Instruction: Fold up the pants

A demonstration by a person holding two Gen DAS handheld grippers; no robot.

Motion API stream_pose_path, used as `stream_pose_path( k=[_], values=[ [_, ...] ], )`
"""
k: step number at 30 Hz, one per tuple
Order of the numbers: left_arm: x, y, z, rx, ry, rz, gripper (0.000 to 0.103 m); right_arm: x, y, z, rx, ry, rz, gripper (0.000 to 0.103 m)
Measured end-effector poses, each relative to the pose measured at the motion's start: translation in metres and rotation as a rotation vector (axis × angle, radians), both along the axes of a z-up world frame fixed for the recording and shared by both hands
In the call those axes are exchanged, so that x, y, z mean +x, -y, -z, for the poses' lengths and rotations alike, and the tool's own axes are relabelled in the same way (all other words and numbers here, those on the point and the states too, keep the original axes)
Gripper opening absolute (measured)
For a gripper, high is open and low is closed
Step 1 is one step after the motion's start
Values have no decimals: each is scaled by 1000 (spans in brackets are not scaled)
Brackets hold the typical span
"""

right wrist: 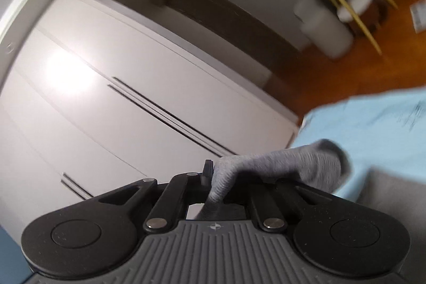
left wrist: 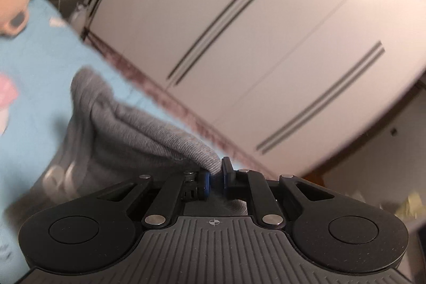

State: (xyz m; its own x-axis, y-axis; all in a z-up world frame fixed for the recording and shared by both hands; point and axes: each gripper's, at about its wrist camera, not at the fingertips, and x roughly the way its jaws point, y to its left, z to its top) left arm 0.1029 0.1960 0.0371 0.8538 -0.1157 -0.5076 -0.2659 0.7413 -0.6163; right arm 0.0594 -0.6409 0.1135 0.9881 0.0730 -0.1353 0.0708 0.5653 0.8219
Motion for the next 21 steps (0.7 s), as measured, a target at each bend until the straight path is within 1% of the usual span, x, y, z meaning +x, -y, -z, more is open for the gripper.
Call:
stream_pose_path(
  k=[1,2,3,4,5,7,8,9,10,11,12,13,14,16,18,20,21],
  values=[
    [-14,4,20,20,-34,13,12,-14,2,9,-43,-21,-3,5],
    [-29,10,45,41,-89,25,12,-28,5,24,-87,-58,-10,5],
    [-43,16,66,52,-142,37,12,-36,6,45,-128,-118,-7,6],
    [-51,22,94,55,-208,58,13,-41,7,70,-169,-208,-6,6],
    [-57,26,122,44,-274,53,12,-46,10,101,-182,-323,5,6],
    [-63,30,162,22,-380,22,14,-46,16,164,-132,-559,25,6],
    [-67,29,173,9,-390,1,14,-49,19,191,-85,-629,46,3],
    [-72,28,176,-11,-358,-13,16,-60,20,201,-35,-553,73,3],
    [-75,26,175,-24,-337,-22,19,-63,22,203,9,-528,83,3],
    [-76,24,173,-29,-323,-27,23,-59,26,201,32,-539,80,5],
    [-76,21,169,-22,-316,-40,33,-55,27,197,33,-539,72,8],
    [-76,17,165,-17,-311,-62,38,-52,28,195,26,-543,64,11],
    [-74,12,164,-25,-307,-76,39,-49,30,193,22,-546,63,12],
    [-68,-1,165,-74,-307,-99,39,-49,31,197,37,-533,72,13],
    [-67,-6,164,-119,-314,-121,39,-59,27,206,73,-499,91,13],
    [-71,-14,162,-148,-301,-146,39,-71,30,204,108,-489,90,13],
    [-71,-16,162,-157,-297,-159,35,-70,32,203,115,-491,86,13]
  ],
)
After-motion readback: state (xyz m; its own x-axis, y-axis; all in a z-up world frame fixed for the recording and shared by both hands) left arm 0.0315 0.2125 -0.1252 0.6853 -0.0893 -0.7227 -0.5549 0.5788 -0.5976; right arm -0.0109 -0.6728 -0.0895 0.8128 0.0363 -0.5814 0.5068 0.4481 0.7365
